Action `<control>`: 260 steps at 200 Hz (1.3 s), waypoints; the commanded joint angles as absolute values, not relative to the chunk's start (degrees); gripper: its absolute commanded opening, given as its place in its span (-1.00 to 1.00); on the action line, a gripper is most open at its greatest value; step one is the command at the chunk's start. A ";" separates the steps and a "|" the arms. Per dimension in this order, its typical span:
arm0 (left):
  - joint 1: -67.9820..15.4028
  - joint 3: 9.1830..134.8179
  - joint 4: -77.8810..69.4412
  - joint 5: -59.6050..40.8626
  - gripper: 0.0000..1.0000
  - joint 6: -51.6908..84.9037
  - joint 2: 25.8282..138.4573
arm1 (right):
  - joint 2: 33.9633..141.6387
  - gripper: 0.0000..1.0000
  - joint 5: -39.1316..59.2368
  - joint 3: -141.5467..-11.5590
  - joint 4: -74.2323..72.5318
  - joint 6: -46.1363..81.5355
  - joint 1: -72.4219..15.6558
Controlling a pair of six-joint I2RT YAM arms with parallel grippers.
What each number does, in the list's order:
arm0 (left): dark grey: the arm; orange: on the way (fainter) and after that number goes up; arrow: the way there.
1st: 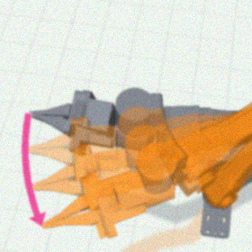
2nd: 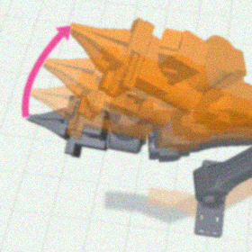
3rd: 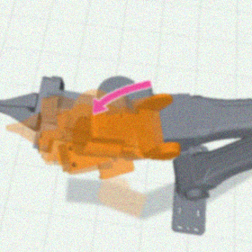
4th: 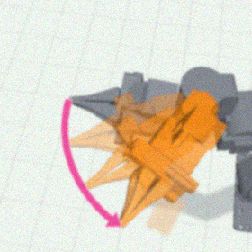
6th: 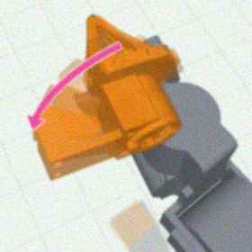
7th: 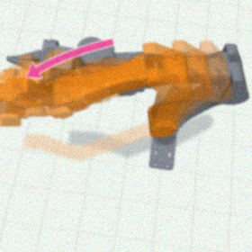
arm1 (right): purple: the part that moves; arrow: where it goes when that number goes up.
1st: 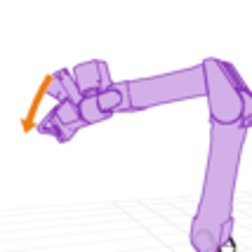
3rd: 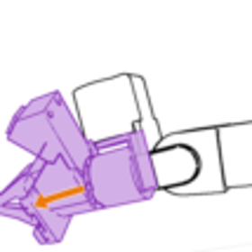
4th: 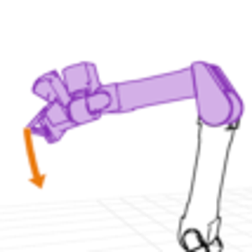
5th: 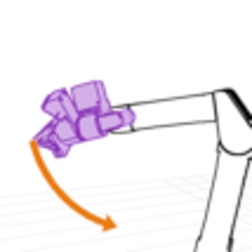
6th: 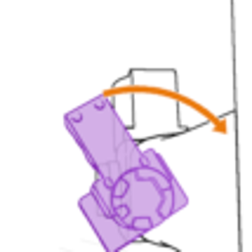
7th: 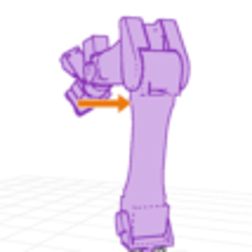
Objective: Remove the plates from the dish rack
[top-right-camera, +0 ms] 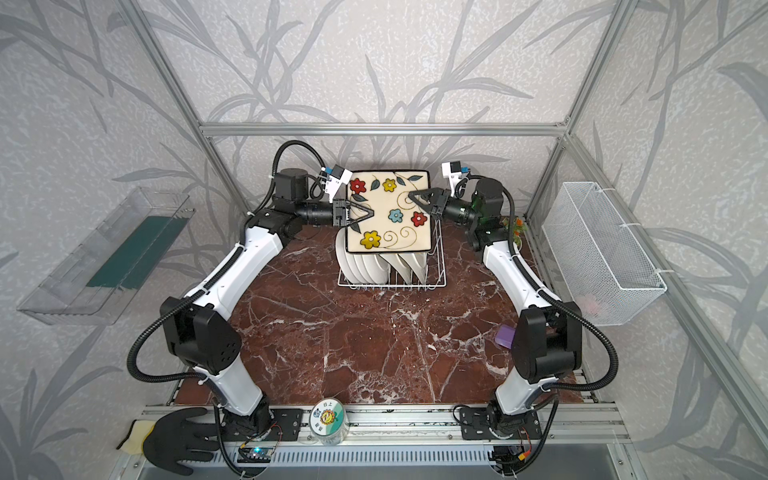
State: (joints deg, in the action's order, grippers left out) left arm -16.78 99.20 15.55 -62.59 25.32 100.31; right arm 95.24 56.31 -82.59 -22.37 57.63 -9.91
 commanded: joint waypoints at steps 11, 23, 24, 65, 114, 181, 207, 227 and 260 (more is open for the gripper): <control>-16.22 97.52 8.35 -62.74 -1.00 30.43 97.25 | 93.57 0.09 54.04 -82.84 -23.21 54.01 -10.06; -16.00 97.13 7.14 -62.58 -1.00 31.37 96.97 | 93.36 0.18 53.43 -82.84 -22.05 53.38 -10.02; -16.00 97.13 7.04 -62.54 -1.00 31.42 96.96 | 93.35 0.18 53.39 -82.82 -21.92 53.32 -10.02; -15.57 96.26 4.14 -62.29 -1.00 33.54 96.07 | 92.32 0.47 51.07 -82.49 -17.49 50.90 -9.59; -15.04 96.37 2.23 -61.50 -1.00 35.25 95.10 | 89.30 0.98 44.77 -81.61 -7.34 43.28 -9.05; -10.99 100.70 11.13 -54.84 -1.00 29.79 91.71 | 78.39 0.98 35.40 -77.75 4.32 24.66 -10.28; -8.62 99.98 11.80 -51.18 -1.00 29.66 89.71 | 75.16 0.98 33.97 -77.09 9.58 17.84 -11.75; -6.90 98.19 10.73 -49.24 -1.00 30.10 87.81 | 73.60 0.98 31.77 -77.30 14.33 11.67 -14.68; -3.48 95.19 10.08 -45.65 -1.00 31.27 85.06 | 72.69 0.98 25.91 -77.49 20.09 3.98 -20.70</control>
State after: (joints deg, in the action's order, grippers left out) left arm -5.32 95.11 18.41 -46.96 30.59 90.80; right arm 73.60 31.05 -77.73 13.39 13.19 -17.23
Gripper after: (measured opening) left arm 0.232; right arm 0.990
